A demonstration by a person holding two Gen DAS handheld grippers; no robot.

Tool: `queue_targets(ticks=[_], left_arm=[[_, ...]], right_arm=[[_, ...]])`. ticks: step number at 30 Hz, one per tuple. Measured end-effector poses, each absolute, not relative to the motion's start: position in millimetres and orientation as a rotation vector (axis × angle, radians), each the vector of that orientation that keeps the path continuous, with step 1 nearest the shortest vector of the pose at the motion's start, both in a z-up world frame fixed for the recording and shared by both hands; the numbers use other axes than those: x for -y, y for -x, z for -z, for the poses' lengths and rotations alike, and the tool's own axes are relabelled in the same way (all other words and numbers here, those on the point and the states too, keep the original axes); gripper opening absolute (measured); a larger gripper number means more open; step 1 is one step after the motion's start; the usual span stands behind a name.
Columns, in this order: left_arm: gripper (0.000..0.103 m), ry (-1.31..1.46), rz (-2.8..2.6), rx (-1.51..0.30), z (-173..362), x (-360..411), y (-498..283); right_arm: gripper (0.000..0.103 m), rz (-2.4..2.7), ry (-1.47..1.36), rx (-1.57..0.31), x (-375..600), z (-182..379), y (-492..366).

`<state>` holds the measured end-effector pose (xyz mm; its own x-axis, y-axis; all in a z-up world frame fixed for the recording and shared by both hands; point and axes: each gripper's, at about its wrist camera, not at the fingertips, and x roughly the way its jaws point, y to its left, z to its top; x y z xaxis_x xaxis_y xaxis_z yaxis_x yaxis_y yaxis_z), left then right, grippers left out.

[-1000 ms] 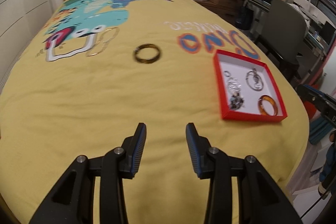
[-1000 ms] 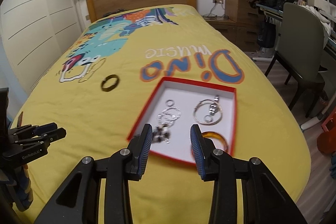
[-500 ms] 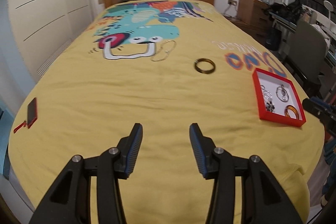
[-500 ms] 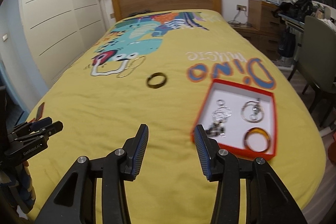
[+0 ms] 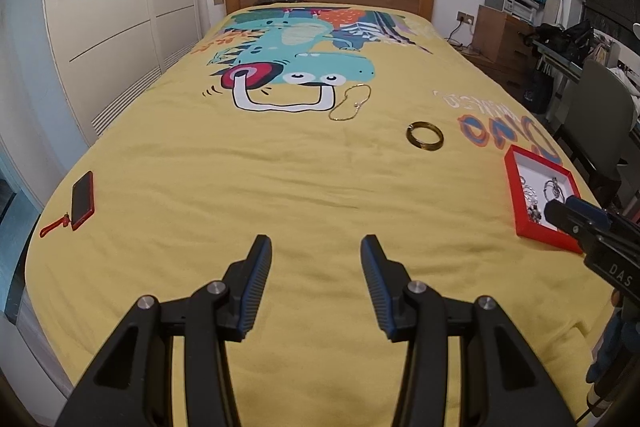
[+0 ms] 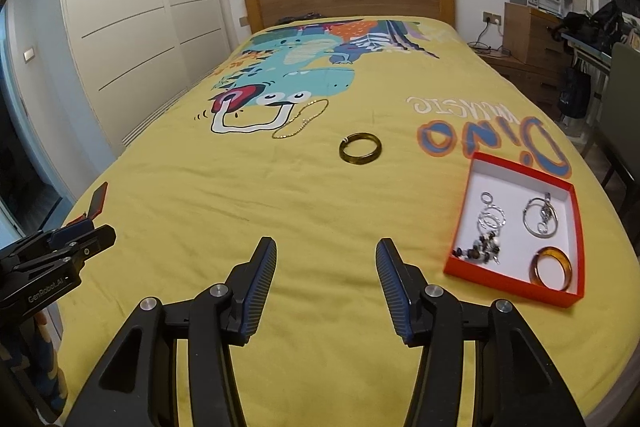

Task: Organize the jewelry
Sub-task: 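Withdraw both open tools and move toward the dark bangle and gold chain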

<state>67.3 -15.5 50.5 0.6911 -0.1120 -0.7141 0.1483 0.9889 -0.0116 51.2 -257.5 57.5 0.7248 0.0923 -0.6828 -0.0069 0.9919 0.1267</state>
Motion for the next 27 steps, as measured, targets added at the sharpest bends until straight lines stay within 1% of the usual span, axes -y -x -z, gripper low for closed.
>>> queue_targets(ticks=[18, 27], left_arm=[[0.045, -0.053, 0.144, -0.826, -35.1, 31.9, -122.2], [0.045, -0.063, 0.143, -0.863, -16.0, 41.2, -153.7]], right_arm=[[0.052, -0.039, -0.154, -0.790, 262.6, -26.1, -109.5], [0.052, -0.031, -0.167, -0.804, 272.4, -11.7, -137.6]])
